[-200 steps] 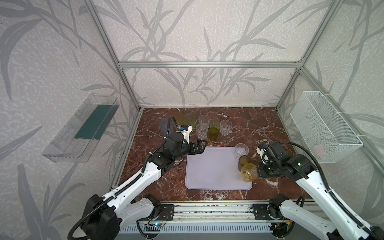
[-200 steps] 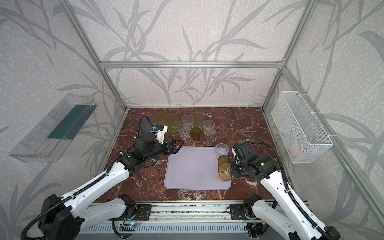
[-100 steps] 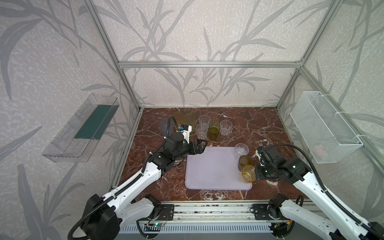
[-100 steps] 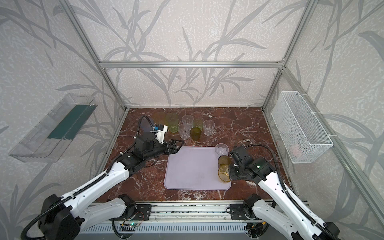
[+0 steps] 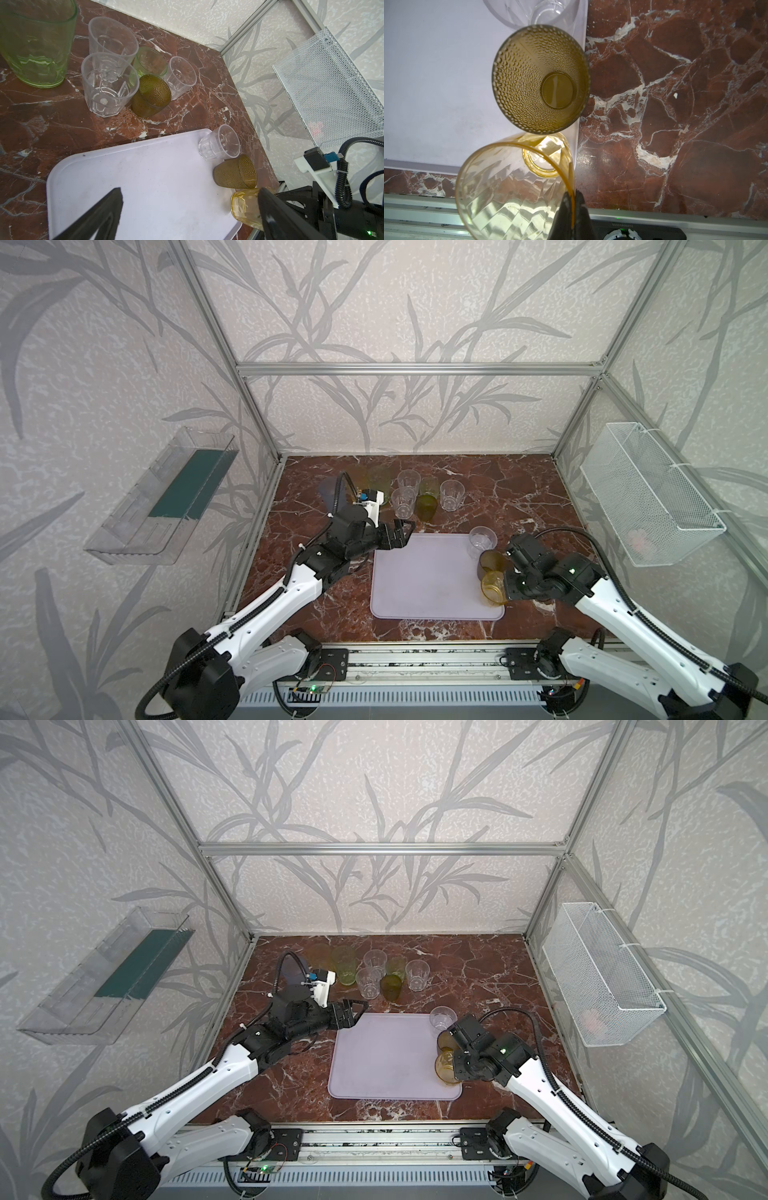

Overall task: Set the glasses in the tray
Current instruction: 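Lower the yellow glass onto the tray beside the olive glass, then open the right gripper to release the yellow glass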

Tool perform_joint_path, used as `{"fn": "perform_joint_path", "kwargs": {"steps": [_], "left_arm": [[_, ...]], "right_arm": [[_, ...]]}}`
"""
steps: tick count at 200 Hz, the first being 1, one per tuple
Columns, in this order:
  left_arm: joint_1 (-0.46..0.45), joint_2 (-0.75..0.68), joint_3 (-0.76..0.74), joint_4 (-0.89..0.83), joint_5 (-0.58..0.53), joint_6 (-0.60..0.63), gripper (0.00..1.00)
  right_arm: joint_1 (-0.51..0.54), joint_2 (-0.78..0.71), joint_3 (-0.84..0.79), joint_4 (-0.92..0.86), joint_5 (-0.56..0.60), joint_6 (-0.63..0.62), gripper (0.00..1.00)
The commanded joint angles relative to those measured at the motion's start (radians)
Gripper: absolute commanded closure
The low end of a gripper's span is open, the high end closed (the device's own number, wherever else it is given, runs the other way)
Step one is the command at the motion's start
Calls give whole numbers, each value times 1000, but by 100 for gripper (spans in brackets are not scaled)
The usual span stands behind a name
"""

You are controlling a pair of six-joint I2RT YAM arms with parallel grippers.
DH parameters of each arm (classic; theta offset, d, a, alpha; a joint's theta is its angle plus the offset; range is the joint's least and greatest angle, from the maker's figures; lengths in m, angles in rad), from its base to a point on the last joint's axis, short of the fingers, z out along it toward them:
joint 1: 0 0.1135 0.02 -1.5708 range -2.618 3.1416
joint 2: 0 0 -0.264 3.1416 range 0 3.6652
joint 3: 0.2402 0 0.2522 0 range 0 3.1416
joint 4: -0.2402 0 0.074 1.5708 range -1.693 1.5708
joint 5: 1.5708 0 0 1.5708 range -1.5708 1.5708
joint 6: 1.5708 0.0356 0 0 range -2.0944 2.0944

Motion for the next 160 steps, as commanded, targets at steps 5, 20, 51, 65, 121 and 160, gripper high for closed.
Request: {"fn": "perform_joint_path", "kwargs": {"steps": [5,20,51,65,121,160], "left_arm": [[1,-4,5,-13,0,20,1],[1,-6,-2,-8,0,17,1],[2,-7,-6,-6,0,16,1],[3,-10,-8,-4,0,16,1],[4,-26,-19,-10,-6,24,1],[4,-32,-26,-11,-9,25,1]], "right_arm": [[6,-6,-37,34,-2,31,100],[7,-9,-46,37,-8,59,100],[10,-21,-53,40,-8,72,100],[13,-26,-65,48,-9,83,100],[25,-35,-87,41,8,104,95],[25,-35,-87,52,-21,115,53]]}}
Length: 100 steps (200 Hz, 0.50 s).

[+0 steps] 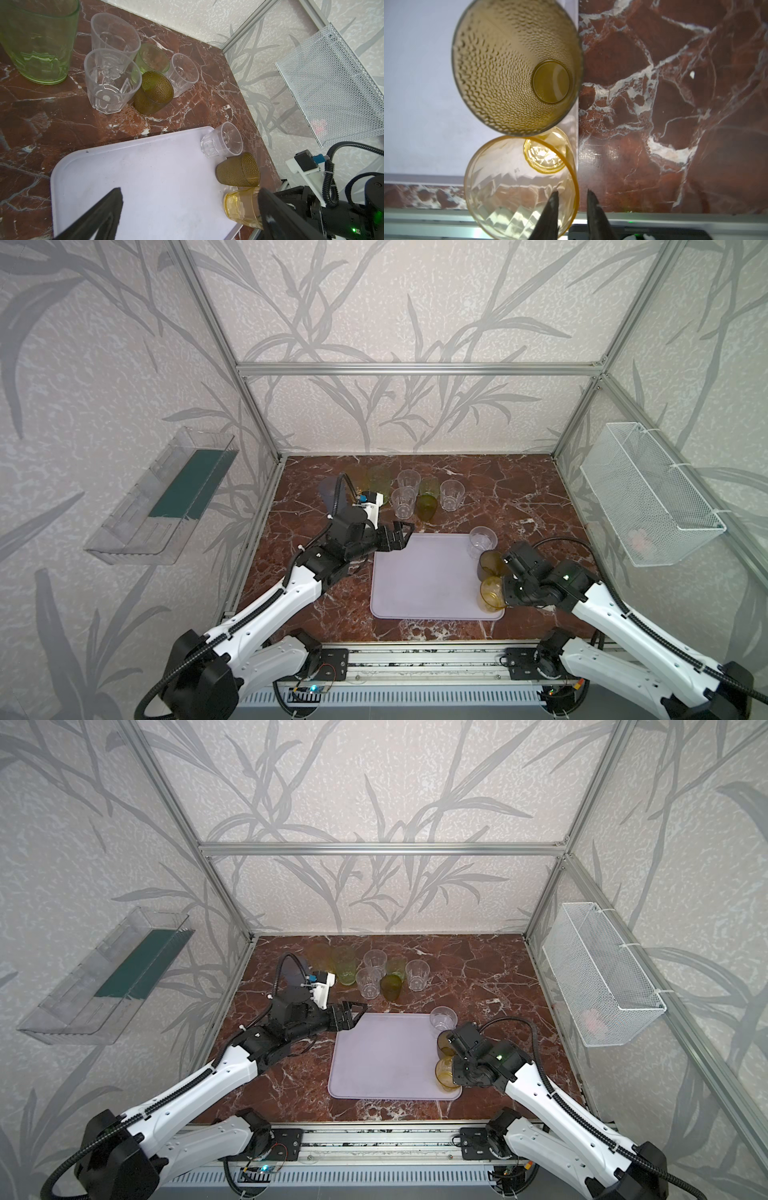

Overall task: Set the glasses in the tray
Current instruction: 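Open the right gripper to release the yellow glass, then raise the right gripper and move it to a clear glass in the cluster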

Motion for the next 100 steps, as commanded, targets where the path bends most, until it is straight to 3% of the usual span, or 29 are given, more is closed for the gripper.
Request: {"fn": "perform_joint_path", "kwargs": {"steps": [1,34,60,100], "left_arm": [[3,-20,-9,-9,-6,21,1],[5,-26,-17,-20,-31,12,1],[7,-12,-1,-47,-55,-26,1],[9,8,-22,20,-11,-66,1]], "right_arm": [[7,-10,0,-1,-6,20,52],[8,-39,28,10,-24,8,28],[7,-83,29,24,-3,-5,16],[4,-115,81,38,-2,-2,13]]}}
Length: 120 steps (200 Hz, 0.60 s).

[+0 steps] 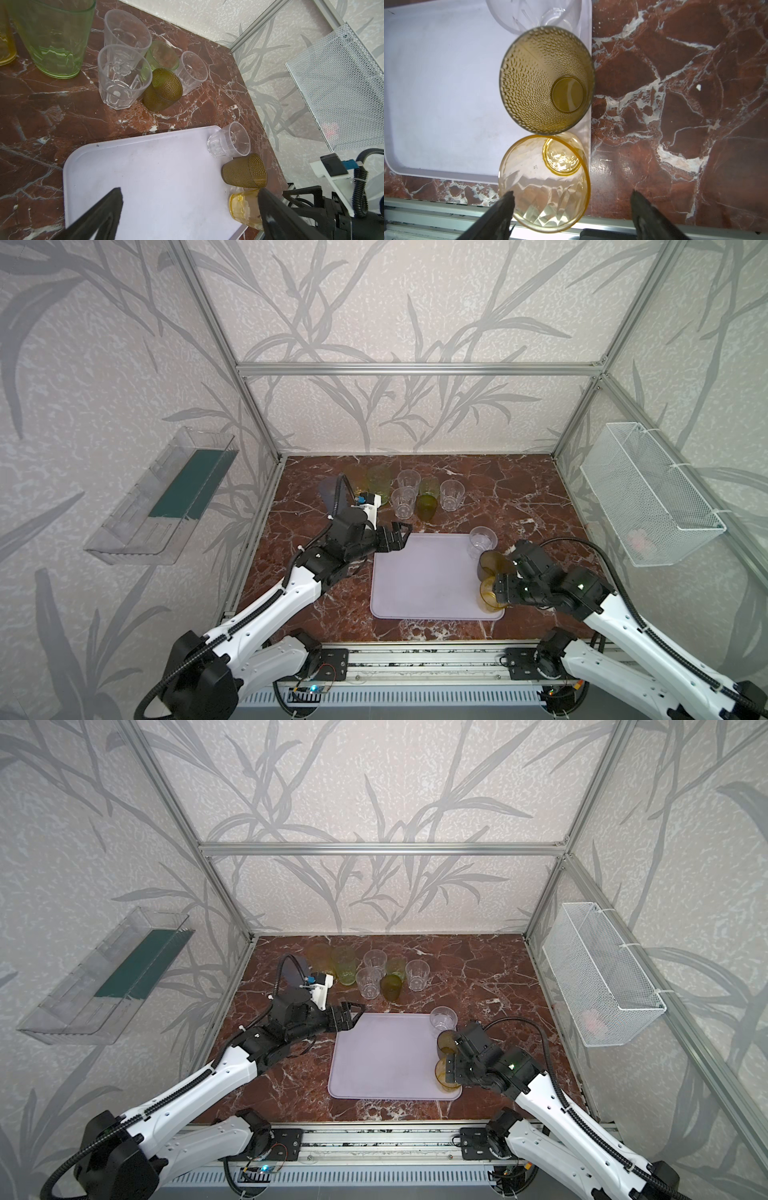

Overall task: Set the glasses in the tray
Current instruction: 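Raise the right gripper and move it to a clear glass in the cluster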

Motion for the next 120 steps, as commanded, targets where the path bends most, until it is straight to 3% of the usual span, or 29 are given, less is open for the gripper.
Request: {"fn": "perform_joint_path", "kwargs": {"steps": [1,58,120], "left_arm": [[6,10,-19,48,19,-37,1],[8,14,-67,83,33,-53,1],[11,-89,-88,9,-28,6,1]], "right_arm": [[1,-10,65,17,8,-9,13],[-9,81,209,17,-8,-26,13],[-44,240,290,205,-79,-22,14]]}}
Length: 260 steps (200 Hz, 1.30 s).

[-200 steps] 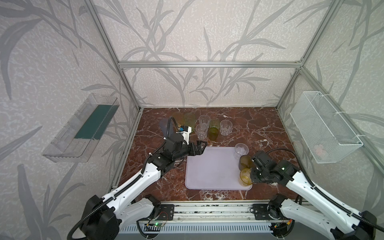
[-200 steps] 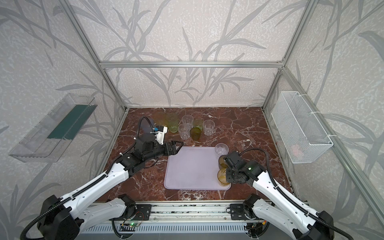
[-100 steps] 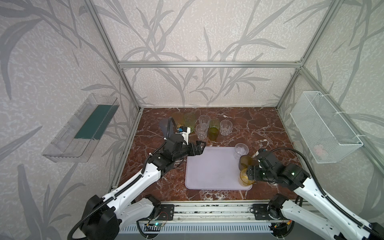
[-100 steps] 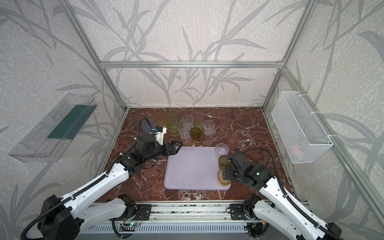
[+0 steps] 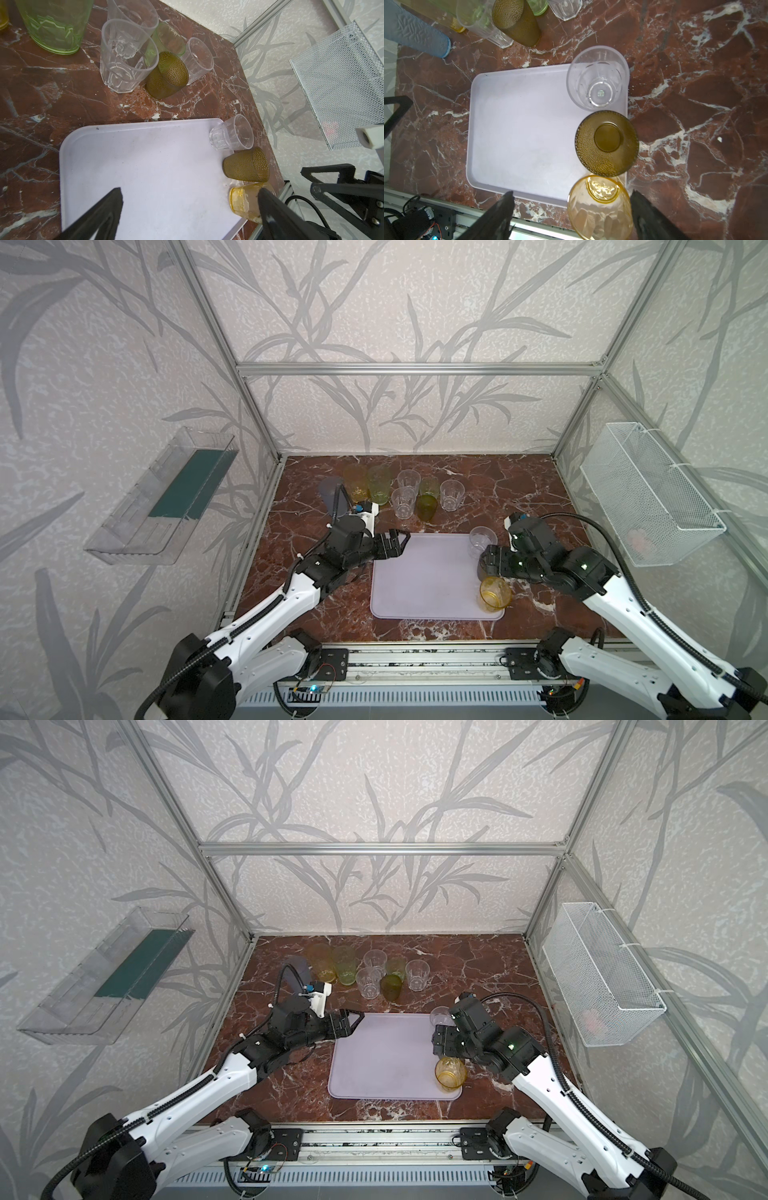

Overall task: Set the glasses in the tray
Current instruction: 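Raise the right gripper and move it to a clear glass in the cluster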

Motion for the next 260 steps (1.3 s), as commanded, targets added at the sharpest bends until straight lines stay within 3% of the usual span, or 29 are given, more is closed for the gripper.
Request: {"fn": "perform_joint_path", "kwargs": {"steps": [1,59,95,133,176,202,260], "left_arm": [[6,-38,10,-43,-45,43,1],[33,-22,93,-154,-135,81,1],[60,12,141,-176,-128,72,1],[71,-3,176,-201,-134,47,1],[74,-5,213,-156,-150,4,1],[74,45,249,-129,-143,3,1],[74,188,326,-86,-50,-21,1]], "right_arm": [[-15,74,63,91,-36,-7,14],[-67,295,251,144,-89,-89,15],[-138,430,351,186,-124,-150,15],[-150,570,478,178,-88,-236,19],[-194,696,584,173,-52,-320,27],[-246,743,599,220,-52,-339,42],[-303,902,684,249,-109,-349,49]]}}
